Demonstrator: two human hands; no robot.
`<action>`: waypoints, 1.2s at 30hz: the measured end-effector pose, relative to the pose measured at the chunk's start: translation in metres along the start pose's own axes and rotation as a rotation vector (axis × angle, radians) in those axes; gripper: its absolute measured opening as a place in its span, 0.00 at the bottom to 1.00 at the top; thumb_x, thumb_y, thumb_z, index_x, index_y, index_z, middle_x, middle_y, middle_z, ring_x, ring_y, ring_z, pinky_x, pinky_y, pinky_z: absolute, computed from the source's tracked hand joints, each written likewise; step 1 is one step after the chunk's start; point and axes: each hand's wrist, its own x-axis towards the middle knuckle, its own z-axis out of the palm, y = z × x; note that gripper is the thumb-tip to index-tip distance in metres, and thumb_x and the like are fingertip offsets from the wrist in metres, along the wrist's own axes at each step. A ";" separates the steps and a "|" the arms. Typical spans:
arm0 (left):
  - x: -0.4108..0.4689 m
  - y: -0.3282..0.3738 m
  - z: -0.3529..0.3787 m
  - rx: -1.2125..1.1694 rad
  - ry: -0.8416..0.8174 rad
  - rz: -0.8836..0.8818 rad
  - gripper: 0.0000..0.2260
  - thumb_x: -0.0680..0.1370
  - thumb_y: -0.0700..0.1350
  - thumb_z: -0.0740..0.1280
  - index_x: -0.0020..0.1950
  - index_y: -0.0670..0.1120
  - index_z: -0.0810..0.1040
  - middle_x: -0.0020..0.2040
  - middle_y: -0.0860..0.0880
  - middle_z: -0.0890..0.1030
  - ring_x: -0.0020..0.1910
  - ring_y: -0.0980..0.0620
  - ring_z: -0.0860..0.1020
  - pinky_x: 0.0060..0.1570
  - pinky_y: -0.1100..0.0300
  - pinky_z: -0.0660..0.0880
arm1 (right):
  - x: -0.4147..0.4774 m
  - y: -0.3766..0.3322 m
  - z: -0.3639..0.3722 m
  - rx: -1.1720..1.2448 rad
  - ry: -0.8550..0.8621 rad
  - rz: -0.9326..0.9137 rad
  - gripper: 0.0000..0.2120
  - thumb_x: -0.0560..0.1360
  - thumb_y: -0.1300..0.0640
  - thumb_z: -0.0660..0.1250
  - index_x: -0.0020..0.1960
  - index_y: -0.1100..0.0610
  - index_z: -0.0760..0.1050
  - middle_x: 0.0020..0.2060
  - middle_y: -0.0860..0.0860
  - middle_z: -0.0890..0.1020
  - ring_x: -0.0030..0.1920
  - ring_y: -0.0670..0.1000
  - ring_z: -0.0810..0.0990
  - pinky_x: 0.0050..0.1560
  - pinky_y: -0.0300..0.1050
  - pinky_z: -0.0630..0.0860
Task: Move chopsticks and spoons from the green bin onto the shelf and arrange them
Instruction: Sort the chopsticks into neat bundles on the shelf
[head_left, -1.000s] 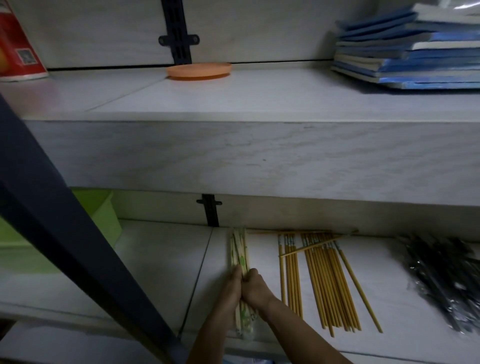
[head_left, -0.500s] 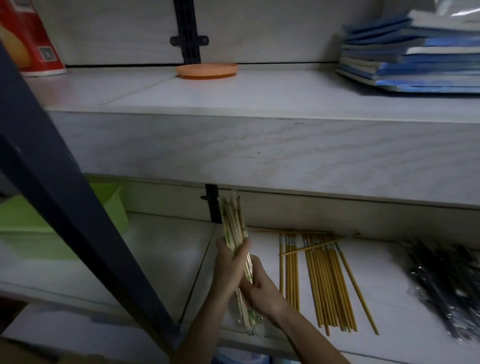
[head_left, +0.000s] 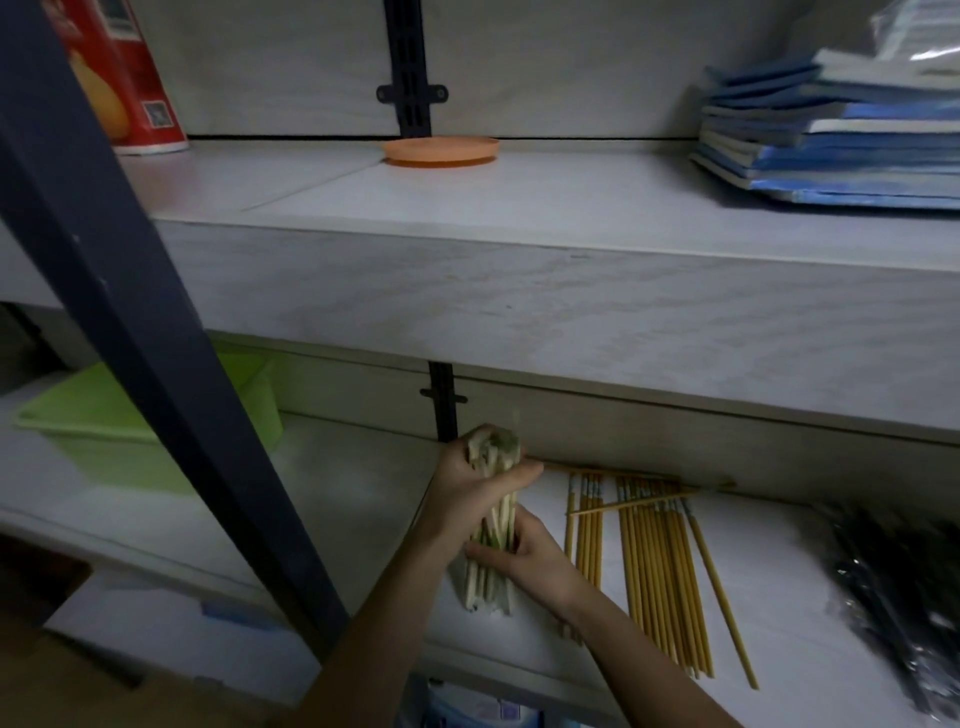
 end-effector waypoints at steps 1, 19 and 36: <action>-0.002 -0.002 -0.001 -0.001 -0.001 0.004 0.08 0.67 0.38 0.76 0.37 0.48 0.79 0.34 0.53 0.81 0.37 0.53 0.81 0.43 0.59 0.77 | 0.001 0.001 0.000 -0.017 -0.005 0.009 0.13 0.72 0.66 0.69 0.53 0.53 0.73 0.46 0.48 0.81 0.47 0.40 0.81 0.49 0.34 0.77; -0.019 -0.055 0.012 0.011 0.184 -0.114 0.15 0.64 0.39 0.78 0.42 0.47 0.74 0.38 0.51 0.79 0.36 0.58 0.78 0.27 0.75 0.72 | -0.004 0.037 0.021 -0.135 0.015 0.130 0.18 0.71 0.64 0.69 0.60 0.59 0.73 0.44 0.44 0.79 0.44 0.42 0.80 0.46 0.34 0.78; 0.018 -0.107 -0.015 0.353 -0.127 -0.439 0.30 0.74 0.47 0.68 0.73 0.43 0.59 0.65 0.42 0.71 0.61 0.45 0.73 0.57 0.56 0.73 | 0.007 0.032 0.038 0.205 -0.022 0.581 0.18 0.76 0.58 0.64 0.63 0.65 0.72 0.57 0.60 0.80 0.54 0.53 0.80 0.54 0.43 0.79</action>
